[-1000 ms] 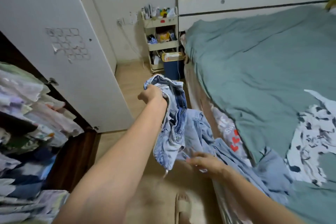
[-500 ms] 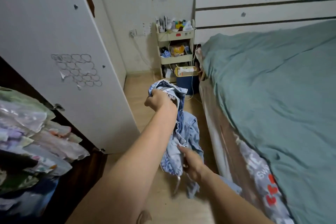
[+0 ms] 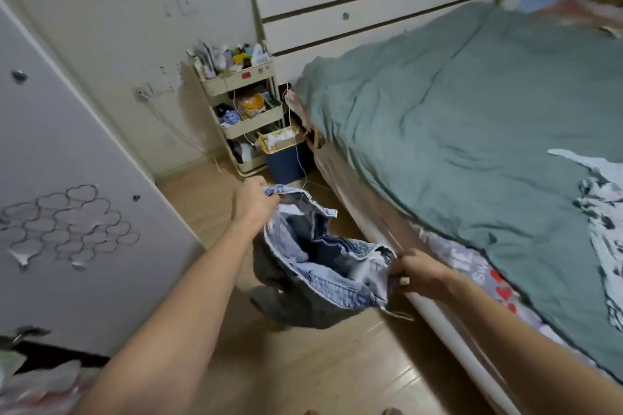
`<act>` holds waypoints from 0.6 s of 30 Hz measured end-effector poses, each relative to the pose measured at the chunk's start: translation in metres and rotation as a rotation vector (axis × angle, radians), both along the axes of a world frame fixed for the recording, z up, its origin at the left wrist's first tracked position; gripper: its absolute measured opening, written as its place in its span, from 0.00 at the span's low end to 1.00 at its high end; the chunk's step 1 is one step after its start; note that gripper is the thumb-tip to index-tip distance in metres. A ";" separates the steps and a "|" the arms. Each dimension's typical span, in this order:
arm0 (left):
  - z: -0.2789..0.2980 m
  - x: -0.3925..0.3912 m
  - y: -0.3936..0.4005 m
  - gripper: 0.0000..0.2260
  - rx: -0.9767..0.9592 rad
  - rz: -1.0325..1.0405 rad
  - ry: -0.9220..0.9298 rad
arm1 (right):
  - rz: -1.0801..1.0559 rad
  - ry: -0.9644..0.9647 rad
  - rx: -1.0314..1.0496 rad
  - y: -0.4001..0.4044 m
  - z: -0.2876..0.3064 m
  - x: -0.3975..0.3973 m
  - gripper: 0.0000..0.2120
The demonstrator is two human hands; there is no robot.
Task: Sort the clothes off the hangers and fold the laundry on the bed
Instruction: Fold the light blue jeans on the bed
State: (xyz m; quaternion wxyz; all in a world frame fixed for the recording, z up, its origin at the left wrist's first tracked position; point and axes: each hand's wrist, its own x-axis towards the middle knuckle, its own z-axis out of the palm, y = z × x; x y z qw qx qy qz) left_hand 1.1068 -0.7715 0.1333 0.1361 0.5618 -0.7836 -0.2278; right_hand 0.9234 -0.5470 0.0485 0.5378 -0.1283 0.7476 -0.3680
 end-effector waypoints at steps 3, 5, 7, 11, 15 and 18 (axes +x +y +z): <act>-0.015 0.009 -0.009 0.11 -0.088 -0.172 -0.390 | 0.329 0.530 0.194 0.001 0.004 -0.012 0.08; -0.027 0.013 -0.009 0.11 -0.073 -0.220 -0.530 | 0.355 0.814 0.295 -0.001 0.004 -0.020 0.02; -0.037 0.019 -0.007 0.08 -0.031 -0.224 -0.596 | 0.208 0.908 0.313 -0.004 -0.005 -0.029 0.10; -0.049 0.015 -0.002 0.09 0.088 -0.315 -0.598 | -0.243 0.501 0.328 -0.024 -0.055 -0.046 0.18; -0.066 0.005 0.009 0.18 0.252 -0.439 -0.540 | -0.371 0.249 0.164 -0.027 -0.052 -0.035 0.09; -0.086 0.010 0.014 0.10 0.326 -0.339 -0.377 | -0.178 0.356 0.147 -0.008 -0.036 -0.023 0.07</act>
